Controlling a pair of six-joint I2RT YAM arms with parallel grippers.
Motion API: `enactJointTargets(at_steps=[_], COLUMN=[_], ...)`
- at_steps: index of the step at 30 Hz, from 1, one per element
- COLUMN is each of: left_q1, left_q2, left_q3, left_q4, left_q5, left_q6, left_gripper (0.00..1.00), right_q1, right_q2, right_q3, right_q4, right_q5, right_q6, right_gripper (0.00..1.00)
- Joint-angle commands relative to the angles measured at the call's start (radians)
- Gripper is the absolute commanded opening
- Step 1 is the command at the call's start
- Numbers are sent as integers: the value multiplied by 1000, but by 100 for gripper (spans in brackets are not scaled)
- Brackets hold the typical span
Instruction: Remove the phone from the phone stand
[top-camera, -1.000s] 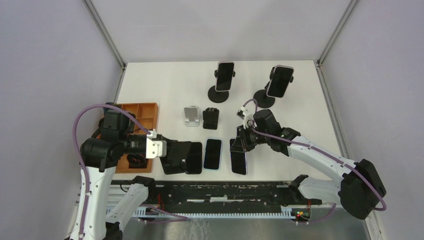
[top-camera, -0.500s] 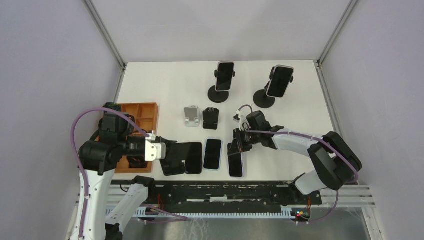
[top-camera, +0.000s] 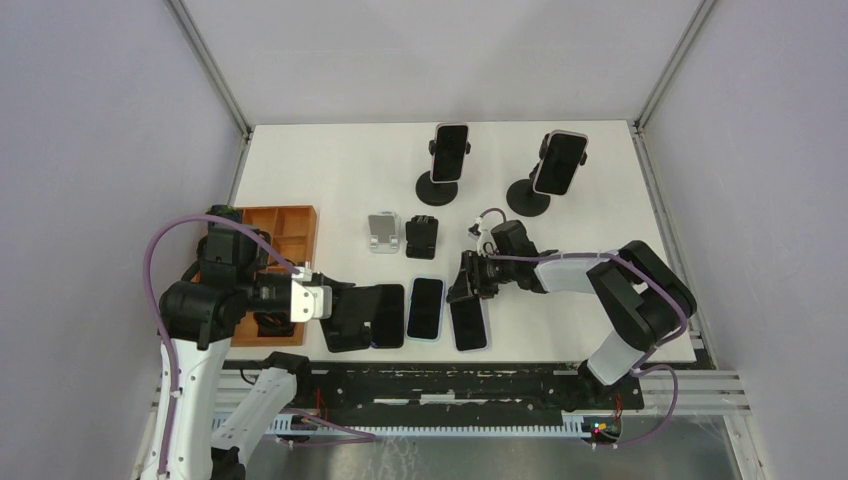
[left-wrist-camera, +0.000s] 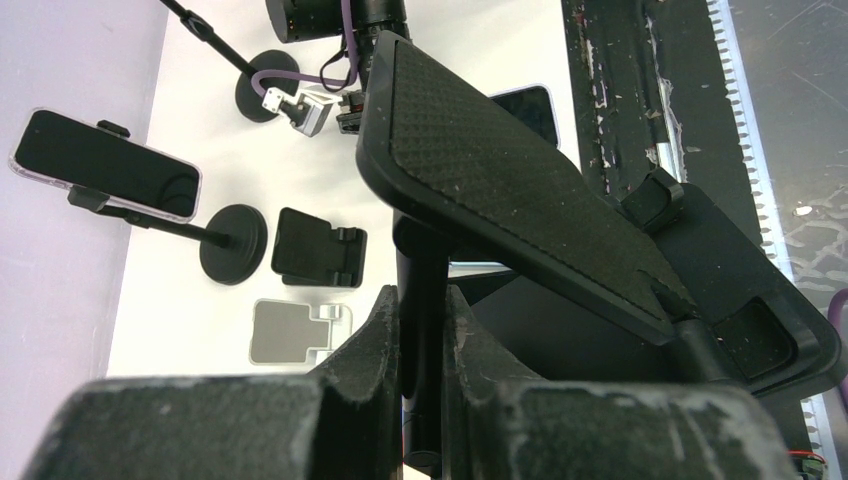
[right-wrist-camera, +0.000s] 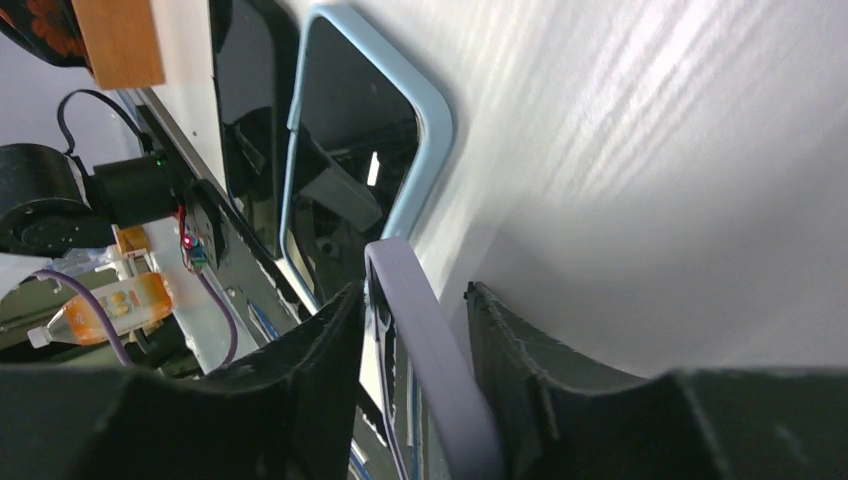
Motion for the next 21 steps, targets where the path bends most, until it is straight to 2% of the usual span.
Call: enactJointTargets(at_steps=[1,4,7,8,14,21], left_q1=[-3,-3,-3,-3,-3,-3], left_q2=[4,4,7,8,20,27], left_q3=[4,5,7,7,13,27], left_q4=[31,31,32,31,31,32], left_q5=[63,61,62,62,67,64], left_q6=[2,2,3,2,6,5], left_gripper=[2,2,2,2,2,2], right_q1=[-3,-5,-5,-5,-6,7], right_q2=[11,-19,-73,-94,-244,-432], right_q3=[-10,-23,-27,-27,-82,-332], right_q4=[82,54,-25,-56,-179,-124], right_q5=[133,206,332,365,502,334], right_q6=[4,12,-6,-18,-59,-2], right_gripper=[53,70,93,97,98,97])
